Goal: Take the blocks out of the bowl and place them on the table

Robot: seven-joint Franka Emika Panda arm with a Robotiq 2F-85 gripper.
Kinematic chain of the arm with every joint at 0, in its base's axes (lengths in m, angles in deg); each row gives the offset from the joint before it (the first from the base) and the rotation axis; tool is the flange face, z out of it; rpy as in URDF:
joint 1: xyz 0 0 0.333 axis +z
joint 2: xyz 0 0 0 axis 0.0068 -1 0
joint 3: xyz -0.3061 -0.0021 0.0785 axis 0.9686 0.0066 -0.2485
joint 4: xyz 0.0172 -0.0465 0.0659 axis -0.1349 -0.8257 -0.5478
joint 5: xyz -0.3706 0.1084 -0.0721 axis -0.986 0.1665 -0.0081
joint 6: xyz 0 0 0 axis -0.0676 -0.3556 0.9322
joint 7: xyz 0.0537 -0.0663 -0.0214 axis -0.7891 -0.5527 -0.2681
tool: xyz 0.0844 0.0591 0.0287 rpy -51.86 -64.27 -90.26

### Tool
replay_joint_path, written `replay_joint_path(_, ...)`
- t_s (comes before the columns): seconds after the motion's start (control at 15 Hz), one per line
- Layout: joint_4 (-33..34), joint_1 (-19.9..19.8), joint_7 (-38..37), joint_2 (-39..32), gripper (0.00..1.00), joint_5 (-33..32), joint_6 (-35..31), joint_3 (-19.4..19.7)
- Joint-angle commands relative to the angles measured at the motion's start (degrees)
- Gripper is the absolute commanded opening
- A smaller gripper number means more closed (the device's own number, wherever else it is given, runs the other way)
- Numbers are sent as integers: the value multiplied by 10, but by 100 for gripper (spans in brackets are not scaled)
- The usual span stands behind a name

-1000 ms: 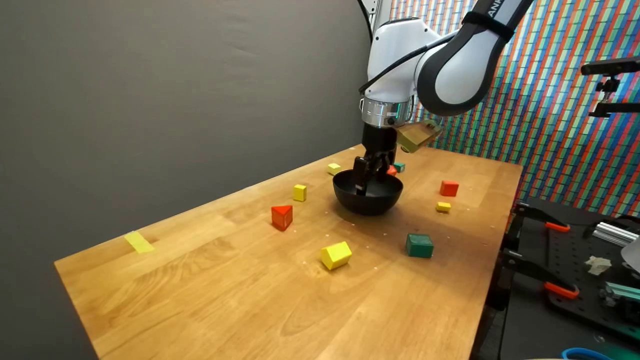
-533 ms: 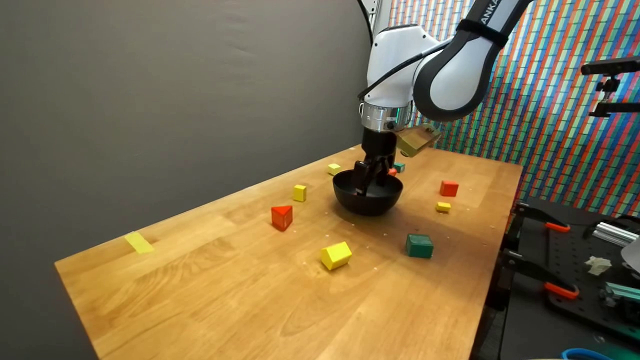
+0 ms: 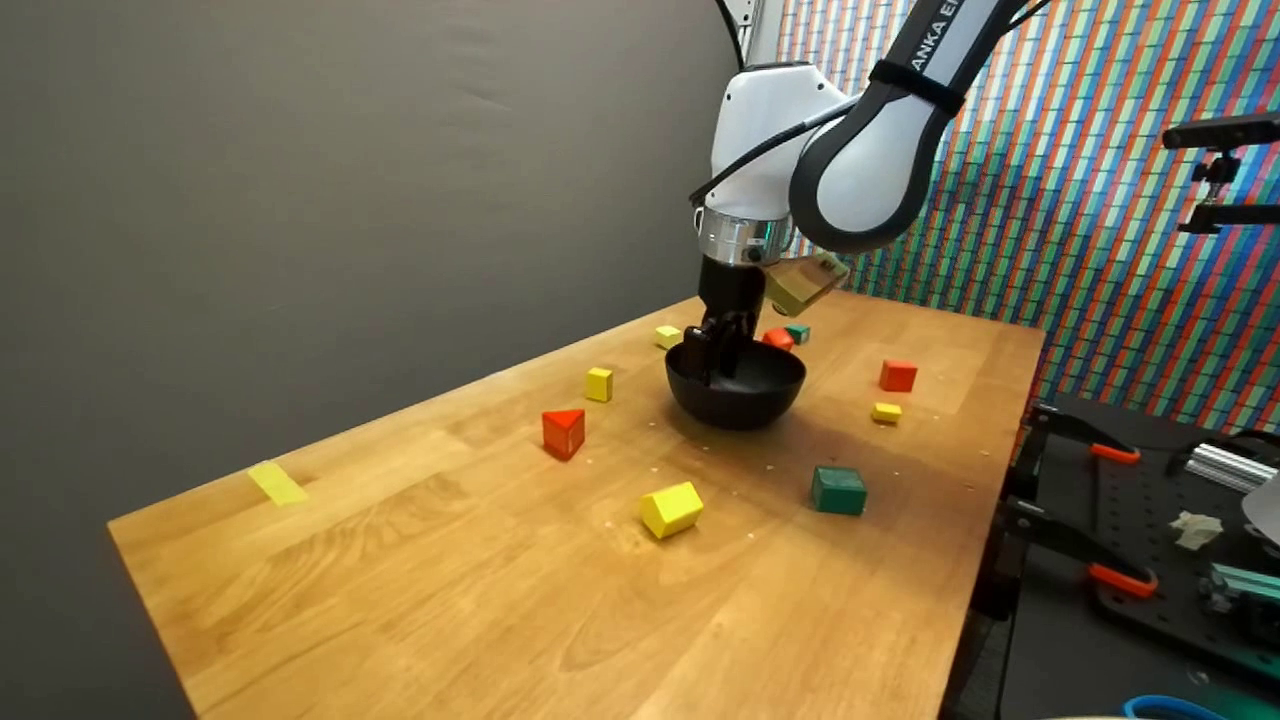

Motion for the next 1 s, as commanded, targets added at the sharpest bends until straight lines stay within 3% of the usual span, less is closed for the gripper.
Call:
replay_joint_path(0.0,19,-6,54,-6,42,48,9,-15)
replay_joint_path(0.27,2,3,62,13,15,71,-9,-12)
replay_joint_path(0.6,-43,46,22,76,16,44,-57,47)
replay_joint_path(0.73,-59,85,-16,105,16,15,-80,98)
replay_joint_path(0.93,-45,191,-122,107,16,-99,-146,233)
